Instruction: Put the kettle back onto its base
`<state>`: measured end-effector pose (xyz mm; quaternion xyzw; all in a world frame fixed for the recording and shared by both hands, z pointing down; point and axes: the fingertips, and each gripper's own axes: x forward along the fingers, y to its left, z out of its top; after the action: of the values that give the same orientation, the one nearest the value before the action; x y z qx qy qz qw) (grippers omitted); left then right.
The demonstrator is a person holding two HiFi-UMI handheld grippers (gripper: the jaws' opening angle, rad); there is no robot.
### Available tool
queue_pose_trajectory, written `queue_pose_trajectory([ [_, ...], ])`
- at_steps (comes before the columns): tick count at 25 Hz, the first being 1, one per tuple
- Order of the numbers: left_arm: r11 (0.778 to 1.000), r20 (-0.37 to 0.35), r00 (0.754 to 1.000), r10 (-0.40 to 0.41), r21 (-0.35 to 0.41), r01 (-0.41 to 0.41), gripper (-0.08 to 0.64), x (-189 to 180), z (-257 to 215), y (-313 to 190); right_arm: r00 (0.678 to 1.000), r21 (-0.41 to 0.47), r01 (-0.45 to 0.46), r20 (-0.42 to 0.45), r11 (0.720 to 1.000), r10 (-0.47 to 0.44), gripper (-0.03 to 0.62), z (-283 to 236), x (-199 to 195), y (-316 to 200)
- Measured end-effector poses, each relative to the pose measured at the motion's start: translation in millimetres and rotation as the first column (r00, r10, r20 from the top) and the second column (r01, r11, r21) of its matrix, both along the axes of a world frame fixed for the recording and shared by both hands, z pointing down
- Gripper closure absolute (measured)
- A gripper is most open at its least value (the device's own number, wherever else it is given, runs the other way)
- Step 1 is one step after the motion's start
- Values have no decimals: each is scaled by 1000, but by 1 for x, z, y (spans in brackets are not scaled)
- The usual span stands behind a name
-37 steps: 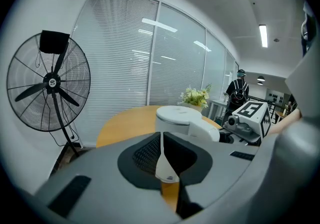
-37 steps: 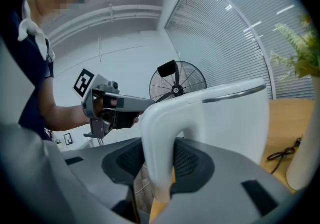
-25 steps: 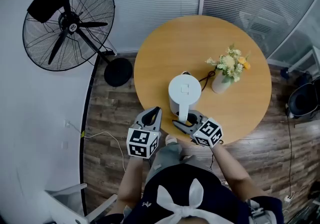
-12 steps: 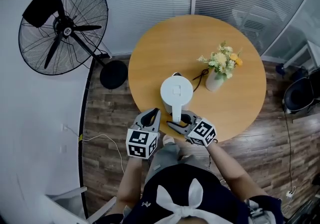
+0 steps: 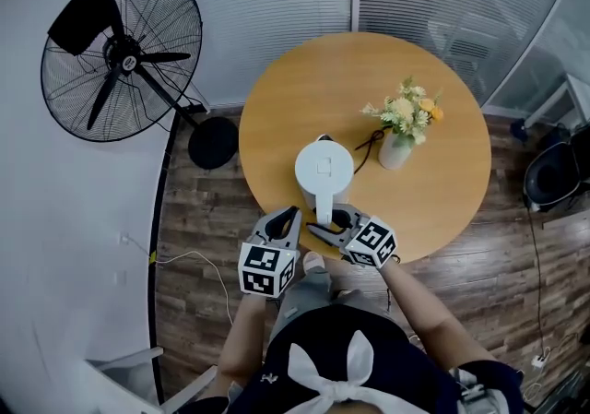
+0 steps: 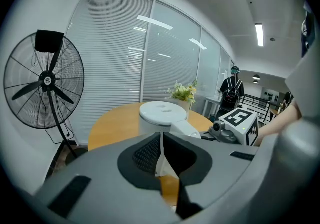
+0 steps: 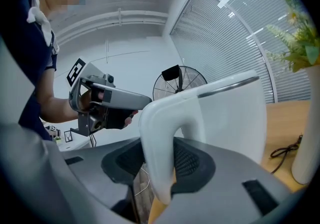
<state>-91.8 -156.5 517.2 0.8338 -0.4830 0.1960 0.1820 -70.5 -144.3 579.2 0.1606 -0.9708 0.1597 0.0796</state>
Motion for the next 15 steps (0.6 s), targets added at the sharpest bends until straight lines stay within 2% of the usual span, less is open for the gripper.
queue_pose_trajectory([
  [6,1000,7,1000,10,-3,-10,522,5,2,8,999,-32,-20,30,999,21,429,2,0,0],
  [10,1000,7,1000,13,3,-13,522,8,0,11,995,-94,-16,-95,995,7,415,33,5,4],
  [15,1000,10,1000,-2,-4,2,522,3,1,16,993,-115,-51,-112,992,38,382,39,20,8],
])
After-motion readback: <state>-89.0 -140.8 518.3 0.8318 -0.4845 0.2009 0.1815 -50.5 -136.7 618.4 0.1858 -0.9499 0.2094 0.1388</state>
